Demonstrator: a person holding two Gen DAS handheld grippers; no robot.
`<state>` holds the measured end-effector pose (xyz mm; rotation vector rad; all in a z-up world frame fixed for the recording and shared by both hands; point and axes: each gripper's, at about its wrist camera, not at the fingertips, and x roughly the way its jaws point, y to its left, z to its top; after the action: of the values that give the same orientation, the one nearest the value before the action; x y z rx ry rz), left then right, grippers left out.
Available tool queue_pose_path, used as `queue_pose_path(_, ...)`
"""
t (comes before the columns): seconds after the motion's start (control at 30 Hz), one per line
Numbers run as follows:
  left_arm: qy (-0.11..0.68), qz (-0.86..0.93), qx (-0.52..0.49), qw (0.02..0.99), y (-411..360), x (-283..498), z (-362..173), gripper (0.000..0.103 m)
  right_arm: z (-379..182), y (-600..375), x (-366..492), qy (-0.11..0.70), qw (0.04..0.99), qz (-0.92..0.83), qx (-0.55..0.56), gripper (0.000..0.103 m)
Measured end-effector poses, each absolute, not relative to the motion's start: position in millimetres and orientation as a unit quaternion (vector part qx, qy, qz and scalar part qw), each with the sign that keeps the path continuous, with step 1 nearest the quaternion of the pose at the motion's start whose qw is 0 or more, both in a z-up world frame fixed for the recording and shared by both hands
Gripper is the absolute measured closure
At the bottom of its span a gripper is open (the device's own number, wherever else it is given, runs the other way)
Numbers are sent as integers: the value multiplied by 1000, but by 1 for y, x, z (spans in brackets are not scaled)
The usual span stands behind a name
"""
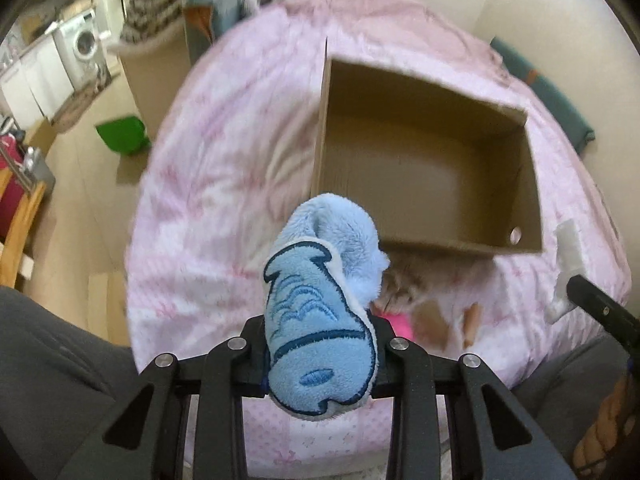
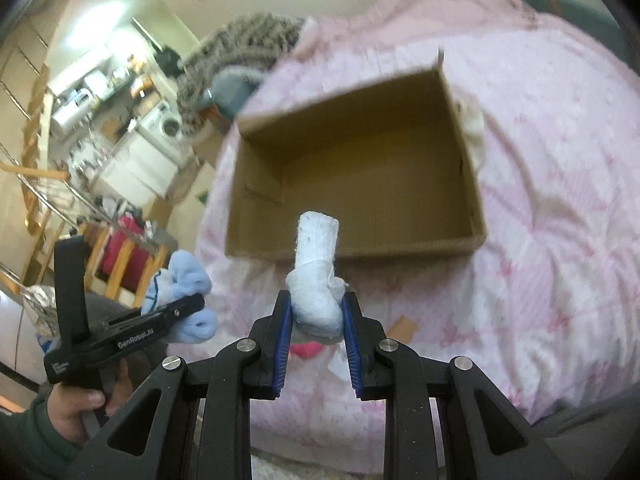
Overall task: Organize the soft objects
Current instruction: 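Carry both socks over the box and open both tools to drop them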
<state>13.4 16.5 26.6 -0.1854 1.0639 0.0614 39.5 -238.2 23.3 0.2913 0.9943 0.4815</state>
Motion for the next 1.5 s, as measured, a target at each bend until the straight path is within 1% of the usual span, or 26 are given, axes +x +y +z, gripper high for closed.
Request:
queue_pose_path(0.17,473,19,-92,876,20,20,56,74,52,-247,48,424,866,221,147,77)
queue_pose_path(0.3,446,21,-77,891,20,35,78,74,65,-249,62,407,875,219,147,77)
queue_pose_path(0.37,434,27,-62,898,20,49,82,74,67,-248,72,404,875,221,150,77)
queue_pose_path(0.57,437,31,-62,897,25,96,79,74,62,-245,102,400,879,211,147,77)
queue_pose_path(0.77,436,35,-51,898,18,133,65,74,51,-239,137,404,882,199,137,77)
queue_pose_path(0.93,428,24,-28,903,3,154,54,74,27,-239,152,421,878,185,136,77)
queue_pose_path(1.0,426,26,-18,904,-4,163,47,74,17,-238,155,428,880,173,110,77)
queue_pose_path(1.07,429,18,-21,903,-10,170,38,74,10,-236,160,438,878,168,94,77)
queue_pose_path(1.33,457,-10,-8,889,-27,181,-3,73,-15,-233,166,479,858,161,91,77)
queue_pose_path(1.5,472,-4,-2,882,-29,184,-18,73,-26,-227,167,499,847,162,86,77)
